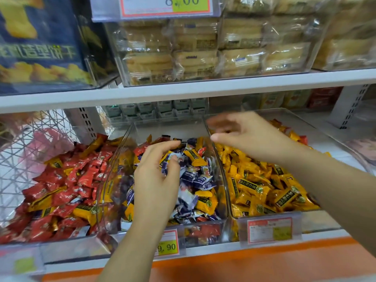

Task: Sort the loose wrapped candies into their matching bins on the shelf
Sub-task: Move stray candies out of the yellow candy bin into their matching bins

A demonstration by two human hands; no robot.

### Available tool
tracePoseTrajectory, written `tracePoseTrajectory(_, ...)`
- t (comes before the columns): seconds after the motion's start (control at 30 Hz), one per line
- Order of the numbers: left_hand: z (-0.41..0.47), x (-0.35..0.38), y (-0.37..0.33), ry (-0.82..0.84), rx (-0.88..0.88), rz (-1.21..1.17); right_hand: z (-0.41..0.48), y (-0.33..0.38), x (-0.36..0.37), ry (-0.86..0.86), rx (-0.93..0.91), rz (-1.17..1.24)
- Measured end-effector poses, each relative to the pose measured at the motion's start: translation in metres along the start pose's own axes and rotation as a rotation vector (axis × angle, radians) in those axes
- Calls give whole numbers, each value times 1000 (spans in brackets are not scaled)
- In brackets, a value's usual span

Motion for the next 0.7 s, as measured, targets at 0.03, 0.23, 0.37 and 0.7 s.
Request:
tracePoseTrajectory(0.03,1,1,0,17,10,1,-4,-3,-10,-35,20,3)
tracePoseTrajectory(0.23,1,25,-20,177,138,13,-57,-30,-42,-58,106,15)
tracePoseTrajectory(0.37,-5,49,-48,314,284,15,-107,-49,-46,-86,174,4)
tracePoseTrajectory(0.7,12,145,-112,934,413,231,-183,-93,-64,-337,205,-53)
Point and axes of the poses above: each hand's wrist, its own z-axis towards the middle knuckle, its own x-axis out of the palm, y = z × x, the point moved 1 cm from there along z, towards the middle knuckle, and after that the axes turned 11 degrees about y, right-handed, at the moved point
